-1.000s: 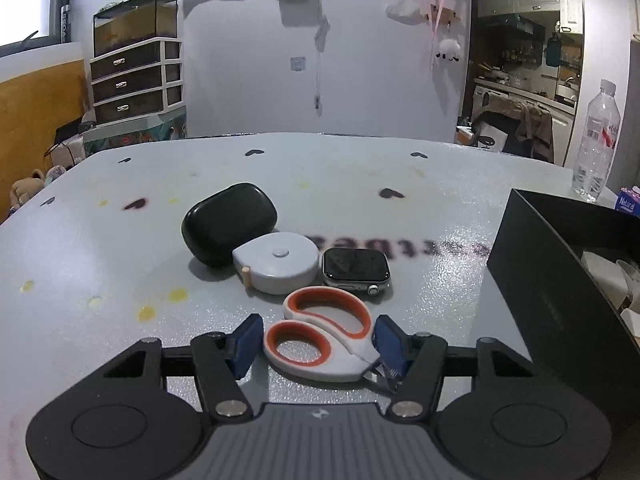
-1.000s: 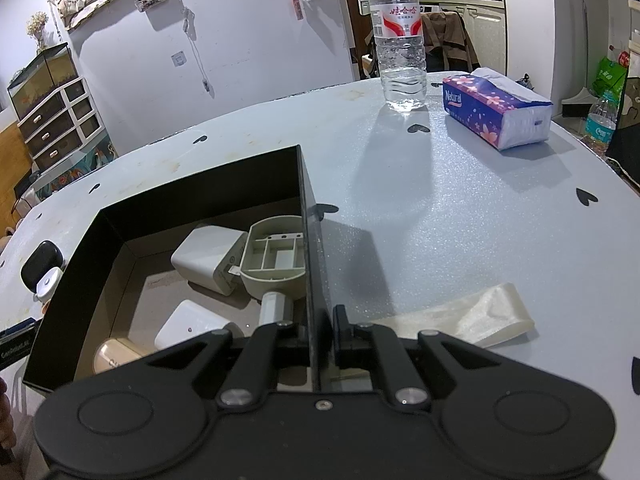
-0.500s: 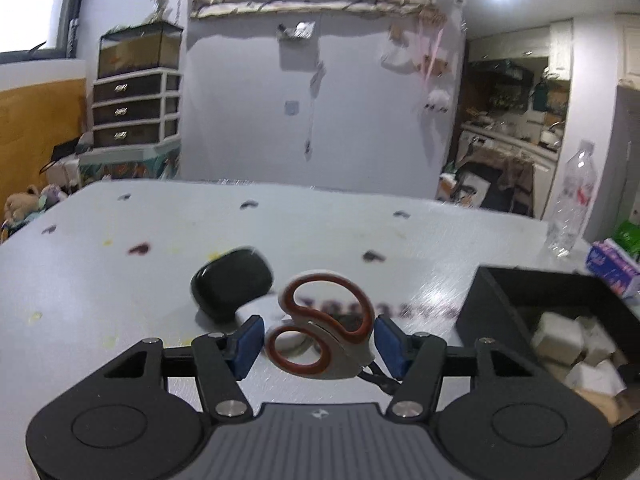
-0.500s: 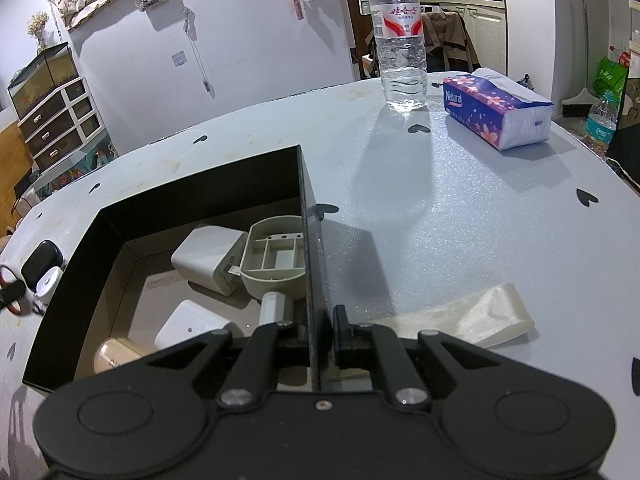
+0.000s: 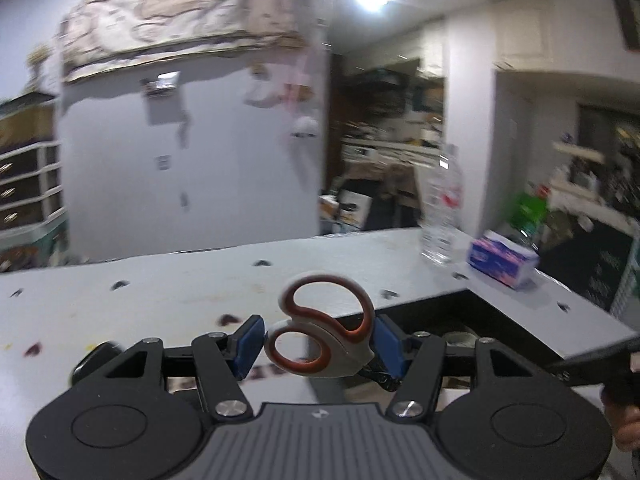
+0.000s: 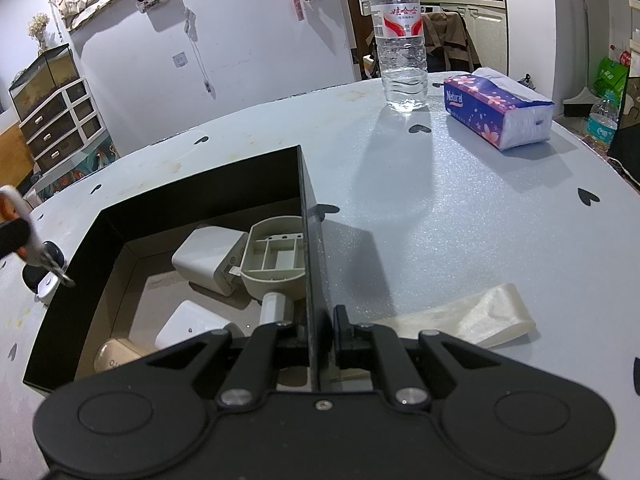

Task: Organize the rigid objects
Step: 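Lift the scissors with the left gripper and release them into the box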

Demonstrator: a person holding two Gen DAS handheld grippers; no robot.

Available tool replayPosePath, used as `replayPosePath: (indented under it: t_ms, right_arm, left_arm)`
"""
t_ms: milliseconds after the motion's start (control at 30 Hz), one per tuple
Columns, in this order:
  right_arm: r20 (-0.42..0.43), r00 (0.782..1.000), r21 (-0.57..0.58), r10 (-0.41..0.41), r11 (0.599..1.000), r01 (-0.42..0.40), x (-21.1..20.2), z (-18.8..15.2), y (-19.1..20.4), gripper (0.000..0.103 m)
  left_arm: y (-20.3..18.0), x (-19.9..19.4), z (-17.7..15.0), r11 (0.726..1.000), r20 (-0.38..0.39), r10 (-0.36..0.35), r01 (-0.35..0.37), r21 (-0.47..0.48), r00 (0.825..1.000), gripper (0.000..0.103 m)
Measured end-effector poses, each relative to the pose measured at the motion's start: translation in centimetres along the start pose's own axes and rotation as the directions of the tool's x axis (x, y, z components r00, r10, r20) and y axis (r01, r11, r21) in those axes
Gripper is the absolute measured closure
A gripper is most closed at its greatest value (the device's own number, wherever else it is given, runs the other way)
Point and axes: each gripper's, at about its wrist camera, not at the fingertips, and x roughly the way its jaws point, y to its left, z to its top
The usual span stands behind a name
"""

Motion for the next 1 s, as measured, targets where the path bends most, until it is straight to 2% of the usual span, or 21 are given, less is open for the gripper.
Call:
replayPosePath:
  t_ms: [167, 467, 567, 700, 767, 900, 1000]
  right_arm:
    - [0.002, 1.000, 0.000, 0.004, 1.000, -0.004, 0.0, 0.1, 0.0, 0.093]
    - [0.002, 1.000, 0.000, 0.012, 1.000, -0.012, 0.0, 0.1, -0.2, 0.093]
    - [0.002, 1.000, 0.003, 0.014, 1.000, -0.014, 0.1, 0.1, -0.2, 0.093]
    - [0.002, 1.000, 0.004, 0.016, 1.000, -0.016, 0.1, 0.0, -0.3, 0.093]
    - [0.001, 1.000, 0.003, 0.014, 1.000, -0.014, 0.2, 0.0, -0.3, 0.093]
    - [0.000, 1.000, 0.004, 0.014, 1.000, -0.014, 0.2, 0.0, -0.3, 0.093]
    - [0.000, 1.000, 0.004, 0.014, 1.000, -0.014, 0.3, 0.0, -0.3, 0.093]
  left_arm:
    - [-2.6, 1.9, -0.4, 0.995, -0.043, -0.052, 0.055, 0.083, 0.998, 0.042]
    - [-5.5, 4.7, -1.6, 0.974, -0.165, -0.060, 0.094, 0.206, 0.984, 0.042]
    - [-5.5, 5.4, -1.7, 0.976, -0.194, -0.049, 0.088, 0.200, 0.980, 0.042]
    - [-4.8, 6.1, -1.5, 0.986, -0.212, -0.007, 0.042, 0.163, 0.977, 0.041]
    - [-4.6, 6.0, -1.4, 0.988, -0.208, -0.015, 0.046, 0.147, 0.978, 0.041]
    - [-4.8, 5.6, -1.4, 0.987, -0.199, -0.043, 0.073, 0.145, 0.979, 0.024]
    - [-5.2, 5.2, -1.5, 0.984, -0.179, -0.034, 0.064, 0.164, 0.983, 0.020]
